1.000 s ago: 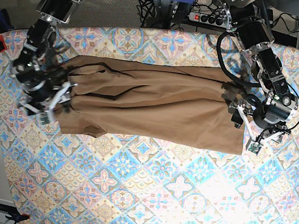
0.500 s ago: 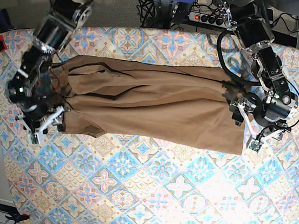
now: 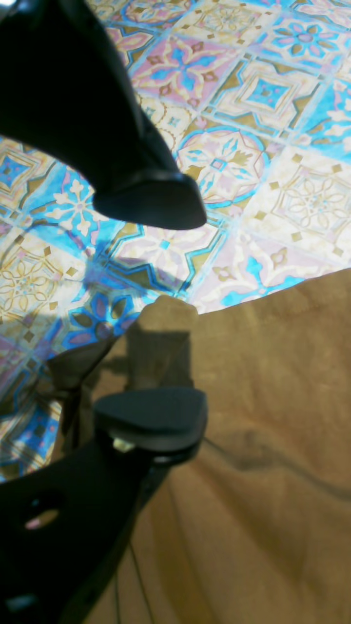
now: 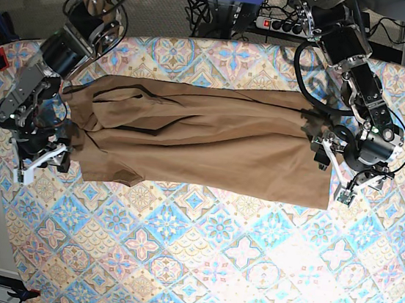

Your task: Layout the t-shirt on the table in an organized manner, then fold the t-shirt properly

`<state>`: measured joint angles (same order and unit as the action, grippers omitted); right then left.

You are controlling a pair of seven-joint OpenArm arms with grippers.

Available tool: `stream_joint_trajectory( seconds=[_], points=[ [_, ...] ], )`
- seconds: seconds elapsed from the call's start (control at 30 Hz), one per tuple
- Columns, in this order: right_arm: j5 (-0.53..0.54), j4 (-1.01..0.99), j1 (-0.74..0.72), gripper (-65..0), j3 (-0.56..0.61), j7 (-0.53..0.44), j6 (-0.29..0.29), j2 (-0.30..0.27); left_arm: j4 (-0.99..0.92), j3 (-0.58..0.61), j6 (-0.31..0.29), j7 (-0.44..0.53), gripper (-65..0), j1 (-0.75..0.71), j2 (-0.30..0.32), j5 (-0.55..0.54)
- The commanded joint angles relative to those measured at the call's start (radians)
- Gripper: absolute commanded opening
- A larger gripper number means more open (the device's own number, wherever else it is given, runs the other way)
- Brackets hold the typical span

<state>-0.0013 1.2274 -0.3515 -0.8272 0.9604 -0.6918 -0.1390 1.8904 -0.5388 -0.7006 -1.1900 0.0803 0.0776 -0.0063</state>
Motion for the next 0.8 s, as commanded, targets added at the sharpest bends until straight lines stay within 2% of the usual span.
stream_joint_trajectory(
  seconds=[0.0,0.23,0.37,0.57,0.77],
  points=[
    [0.024,0.016,-0.03,-29.1,-0.004,-0.024,-0.006,-0.012,0.016,0.001,0.002,0.017,-16.2,0.017,0.006,-0.007],
    [0.024,0.022,-0.028,-29.1,-0.019,-0.019,-0.006,-0.012,0.016,0.001,0.002,0.017,-16.2,0.017,0.006,-0.007],
    [0.024,0.024,-0.028,-29.1,-0.019,0.047,-0.006,-0.012,0.016,0.001,0.002,0.015,-16.2,0.017,0.004,-0.007],
    [0.14,0.024,-0.016,-29.1,-0.014,0.079,-0.006,-0.011,0.016,0.001,0.002,0.014,-16.2,0.017,0.004,-0.007],
    [0.142,0.015,0.002,-29.1,-0.01,0.113,-0.006,-0.003,0.016,0.001,0.002,0.015,-16.2,0.017,0.004,-0.007]
  ],
)
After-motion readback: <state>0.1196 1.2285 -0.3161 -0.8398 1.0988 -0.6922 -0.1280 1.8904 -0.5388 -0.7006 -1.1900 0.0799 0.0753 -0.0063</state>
